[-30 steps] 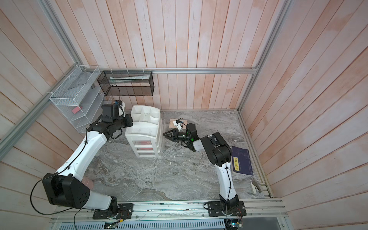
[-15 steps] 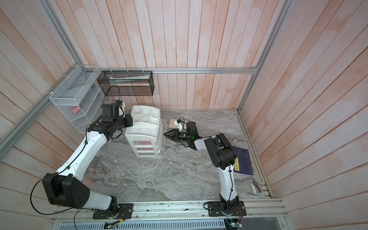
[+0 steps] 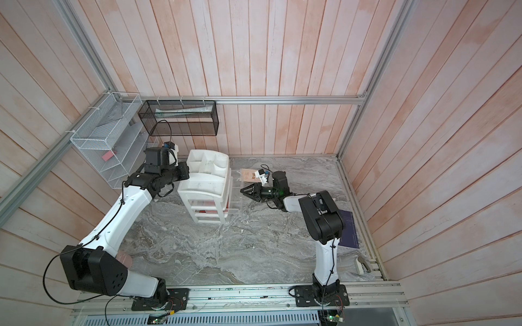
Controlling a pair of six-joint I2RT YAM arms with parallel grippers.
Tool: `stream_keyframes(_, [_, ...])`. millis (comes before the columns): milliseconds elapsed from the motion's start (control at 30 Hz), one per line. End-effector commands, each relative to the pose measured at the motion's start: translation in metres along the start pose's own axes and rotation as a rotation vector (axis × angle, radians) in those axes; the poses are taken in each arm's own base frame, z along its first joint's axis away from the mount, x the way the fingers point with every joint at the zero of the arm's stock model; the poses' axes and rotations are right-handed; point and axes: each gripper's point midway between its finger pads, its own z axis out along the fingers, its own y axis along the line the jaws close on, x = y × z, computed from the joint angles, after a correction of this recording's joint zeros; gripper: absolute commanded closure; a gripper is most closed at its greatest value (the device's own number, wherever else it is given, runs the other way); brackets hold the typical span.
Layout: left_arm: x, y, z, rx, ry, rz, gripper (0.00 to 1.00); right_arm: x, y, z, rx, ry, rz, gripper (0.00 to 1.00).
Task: Take the postcards out of the drawer
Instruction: Open the drawer at the center of the board.
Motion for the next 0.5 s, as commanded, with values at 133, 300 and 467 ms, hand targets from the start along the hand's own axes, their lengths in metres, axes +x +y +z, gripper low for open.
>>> stream_keyframes(133, [0.027, 0.027, 0.006, -0.102, 0.085, 0.001, 1.00, -0.021, 0.005, -0.034, 0.012, -0.080, -0.130, 0.68])
stream_keyframes(300, [0.028, 0.028, 0.006, -0.104, 0.086, 0.001, 1.00, -0.022, 0.000, -0.043, 0.024, -0.081, -0.124, 0.69])
stream_keyframes(467, [0.028, 0.028, 0.006, -0.103, 0.088, -0.001, 1.00, -0.020, -0.002, -0.042, 0.021, -0.066, -0.118, 0.66])
